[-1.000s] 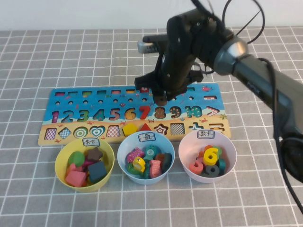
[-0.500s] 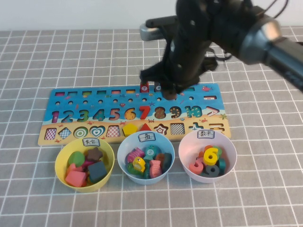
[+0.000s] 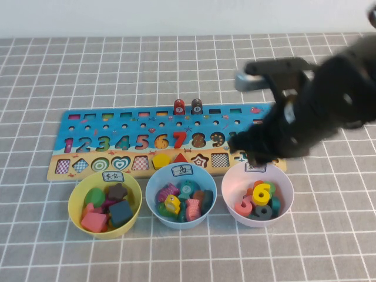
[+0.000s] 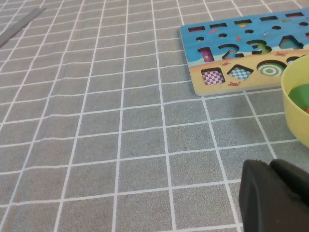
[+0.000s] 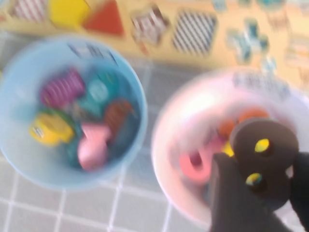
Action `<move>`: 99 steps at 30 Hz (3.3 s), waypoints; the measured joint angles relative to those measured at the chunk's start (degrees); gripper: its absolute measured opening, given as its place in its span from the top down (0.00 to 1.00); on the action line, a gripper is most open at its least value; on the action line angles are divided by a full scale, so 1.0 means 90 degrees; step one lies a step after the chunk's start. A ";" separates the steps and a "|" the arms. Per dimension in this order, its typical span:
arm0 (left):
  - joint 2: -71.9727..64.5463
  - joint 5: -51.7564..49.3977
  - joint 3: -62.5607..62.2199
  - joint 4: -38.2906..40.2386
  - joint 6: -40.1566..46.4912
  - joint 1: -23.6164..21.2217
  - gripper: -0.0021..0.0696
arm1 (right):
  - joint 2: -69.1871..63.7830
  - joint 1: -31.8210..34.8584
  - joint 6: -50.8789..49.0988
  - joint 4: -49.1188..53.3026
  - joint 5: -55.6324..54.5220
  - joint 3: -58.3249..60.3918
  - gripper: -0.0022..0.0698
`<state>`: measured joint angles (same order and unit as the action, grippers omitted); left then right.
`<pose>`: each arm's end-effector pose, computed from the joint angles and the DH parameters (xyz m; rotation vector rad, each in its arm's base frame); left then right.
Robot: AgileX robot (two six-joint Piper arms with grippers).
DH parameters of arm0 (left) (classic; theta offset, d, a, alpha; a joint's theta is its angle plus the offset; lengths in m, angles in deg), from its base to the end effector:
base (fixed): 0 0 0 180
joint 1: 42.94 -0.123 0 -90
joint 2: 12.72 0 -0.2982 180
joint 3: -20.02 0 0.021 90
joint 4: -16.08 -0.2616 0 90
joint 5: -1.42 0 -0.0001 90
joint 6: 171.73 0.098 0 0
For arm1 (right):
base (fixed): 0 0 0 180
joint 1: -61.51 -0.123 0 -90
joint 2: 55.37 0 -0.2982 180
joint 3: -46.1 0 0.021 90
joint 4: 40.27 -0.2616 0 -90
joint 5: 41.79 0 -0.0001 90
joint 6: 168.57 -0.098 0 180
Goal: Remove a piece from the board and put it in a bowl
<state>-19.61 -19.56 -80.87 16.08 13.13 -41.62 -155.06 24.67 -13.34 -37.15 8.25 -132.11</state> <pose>0.0571 -0.0013 0.1693 0.1007 1.8647 0.0427 0.2885 0.2110 0.2994 -0.3136 2.6562 0.2894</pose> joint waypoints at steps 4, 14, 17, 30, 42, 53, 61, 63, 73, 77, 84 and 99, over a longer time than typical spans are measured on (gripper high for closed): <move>0.0000 0.0000 0.0000 0.0000 0.0000 0.0000 0.98 | 0.0449 0.0000 -0.0346 0.0000 -0.0325 0.0936 0.66; 0.0000 0.0000 0.0000 0.0000 0.0000 0.0000 0.98 | 0.0864 0.0000 -0.0692 -0.0088 -0.1562 0.2301 0.66; 0.0000 0.0000 0.0000 0.0000 0.0000 0.0000 0.98 | 0.0878 0.0000 -0.0692 -0.0020 -0.1643 0.2314 0.66; 0.0000 0.0000 0.0000 0.0000 0.0000 0.0000 0.98 | 0.0798 0.0000 -0.0720 0.0313 -0.2015 0.2314 0.66; 0.0000 0.0000 0.0000 0.0000 0.0000 0.0000 0.98 | 0.0491 0.0000 -0.0731 0.0324 -0.2164 0.2314 0.66; 0.0000 0.0000 0.0000 0.0000 0.0000 0.0000 0.98 | 0.0156 0.0000 -0.0731 0.0340 -0.2177 0.2314 0.66; 0.0000 0.0000 0.0000 0.0000 0.0000 0.0000 0.98 | 0.0003 0.0000 -0.0743 0.0344 -0.2190 0.2314 0.66; 0.0000 0.0000 0.0000 0.0000 0.0000 0.0000 0.98 | -0.0020 0.0000 -0.0743 0.0344 -0.2190 0.2314 0.66; 0.0000 0.0000 0.0000 0.0000 0.0000 0.0000 0.98 | -0.0020 0.0000 -0.0743 0.0344 -0.2190 0.2314 0.48; 0.0000 0.0000 0.0000 0.0000 0.0000 0.0000 0.98 | -0.0024 0.0000 -0.0752 0.0344 -0.2190 0.2314 0.46; 0.0000 0.0000 0.0000 0.0000 0.0000 0.0000 0.98 | -0.0024 0.0000 -0.0752 0.0344 -0.2216 0.2314 0.46; 0.0000 0.0000 0.0000 0.0000 0.0000 0.0000 0.98 | 0.0081 0.0000 -0.0752 0.0242 -0.2307 0.2314 0.47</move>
<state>-19.61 -19.56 -80.87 16.08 13.13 -41.62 -154.34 24.67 -20.12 -34.97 -12.51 -111.28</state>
